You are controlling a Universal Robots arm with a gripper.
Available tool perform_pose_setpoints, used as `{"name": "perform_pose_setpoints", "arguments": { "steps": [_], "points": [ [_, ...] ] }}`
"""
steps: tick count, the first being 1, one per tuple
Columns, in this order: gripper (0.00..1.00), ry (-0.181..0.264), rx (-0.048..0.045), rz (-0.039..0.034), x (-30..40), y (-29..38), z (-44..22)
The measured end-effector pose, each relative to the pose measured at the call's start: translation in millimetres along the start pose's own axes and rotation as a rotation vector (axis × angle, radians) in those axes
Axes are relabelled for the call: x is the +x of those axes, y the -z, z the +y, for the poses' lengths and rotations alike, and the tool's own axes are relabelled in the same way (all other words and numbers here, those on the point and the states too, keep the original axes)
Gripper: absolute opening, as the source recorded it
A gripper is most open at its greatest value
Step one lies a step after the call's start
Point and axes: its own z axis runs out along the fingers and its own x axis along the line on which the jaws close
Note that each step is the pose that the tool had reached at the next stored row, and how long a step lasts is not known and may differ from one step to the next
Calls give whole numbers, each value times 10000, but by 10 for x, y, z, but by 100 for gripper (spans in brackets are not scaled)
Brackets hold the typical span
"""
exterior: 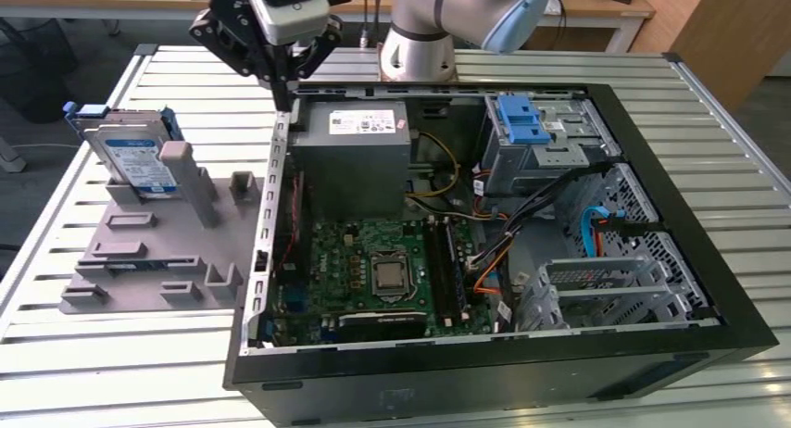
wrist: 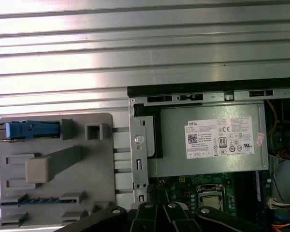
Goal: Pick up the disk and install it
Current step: 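Reach for the disk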
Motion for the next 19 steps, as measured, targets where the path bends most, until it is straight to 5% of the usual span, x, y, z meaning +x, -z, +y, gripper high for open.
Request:
{"name": "perform_pose_setpoints", "arguments": {
  "steps": [19],
  "points": [
    [11,0,1,0,58,-4,-5]
  ]
}}
